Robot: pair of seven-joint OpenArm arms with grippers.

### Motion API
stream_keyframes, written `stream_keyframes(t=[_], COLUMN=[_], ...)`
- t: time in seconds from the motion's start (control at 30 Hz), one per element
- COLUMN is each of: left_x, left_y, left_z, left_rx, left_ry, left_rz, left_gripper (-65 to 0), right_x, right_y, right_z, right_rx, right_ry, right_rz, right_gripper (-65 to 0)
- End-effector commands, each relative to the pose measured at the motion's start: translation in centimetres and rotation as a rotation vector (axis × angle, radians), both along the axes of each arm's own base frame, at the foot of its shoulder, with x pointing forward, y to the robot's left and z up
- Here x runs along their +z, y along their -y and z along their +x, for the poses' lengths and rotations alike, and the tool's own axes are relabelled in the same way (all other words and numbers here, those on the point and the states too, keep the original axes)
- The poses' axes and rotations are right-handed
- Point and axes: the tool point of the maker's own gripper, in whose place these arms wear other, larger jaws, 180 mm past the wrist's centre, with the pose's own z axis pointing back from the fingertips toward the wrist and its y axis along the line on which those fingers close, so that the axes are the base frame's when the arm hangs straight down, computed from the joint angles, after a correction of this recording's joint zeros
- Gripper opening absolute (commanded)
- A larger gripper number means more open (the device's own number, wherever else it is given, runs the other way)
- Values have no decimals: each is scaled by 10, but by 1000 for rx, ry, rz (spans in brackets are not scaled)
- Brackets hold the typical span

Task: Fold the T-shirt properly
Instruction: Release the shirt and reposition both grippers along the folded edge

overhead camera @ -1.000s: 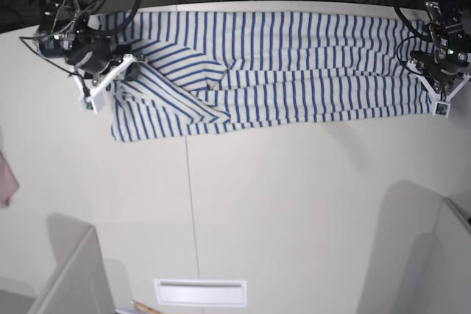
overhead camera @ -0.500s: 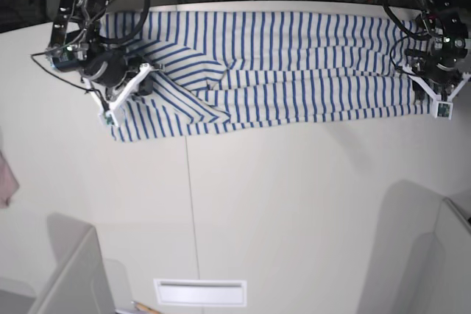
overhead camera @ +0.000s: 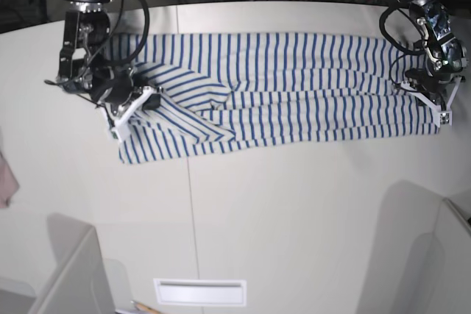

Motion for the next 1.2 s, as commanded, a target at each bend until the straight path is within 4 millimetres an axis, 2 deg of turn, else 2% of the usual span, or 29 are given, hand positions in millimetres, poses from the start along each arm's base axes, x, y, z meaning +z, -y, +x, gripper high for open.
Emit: stream_keyframes(t=[0.0, 0.13, 0.33, 0.43, 0.53, 0.6, 0.67, 0.7, 0.83, 0.9, 0.93, 1.07, 1.17], left_x=[4, 30, 64, 81, 100, 99, 94, 90, 78, 77, 74, 57, 52], left_y=[-2, -3, -10, -12, -21, -21, -31, -36, -48, -49, -47, -51, -55], left_z=[6, 38, 44, 42, 26, 20, 13, 10, 2, 2, 3, 2, 12], left_rx=[0, -7, -20, -24, -25, -56, -52, -45, -4, 18, 29, 63, 100], left_ry=[-17, 69, 95, 94, 104, 99, 75, 57, 33, 63, 79, 99, 170], left_rz=[7, 23, 83, 117, 161, 156, 150, 145, 112, 68, 31, -115, -197], left_gripper=[-650, -650, -650, -650, -650, -650, -650, -614, -212, -56, -3, 0, 0], right_x=[-4, 14, 66, 78, 78, 77, 75, 74, 68, 66, 66, 65, 65], right_y=[14, 13, 4, -4, -7, -8, -9, -10, -11, -11, -11, -11, -10], right_z=[4, 32, 47, 38, 19, 8, -6, -12, -28, -32, -32, -33, -33], right_rx=[-4, -4, 40, 51, 58, 58, 64, 67, 75, 76, 76, 78, 79], right_ry=[-21, 33, 181, 221, 220, 219, 204, 199, 173, 164, 162, 159, 159], right_rz=[-61, -54, -85, -84, -89, -91, -96, -97, -99, -98, -98, -98, -102], right_gripper=[-650, -650, -650, -650, -650, -650, -650, -650, -650, -650, -650, -650, -650])
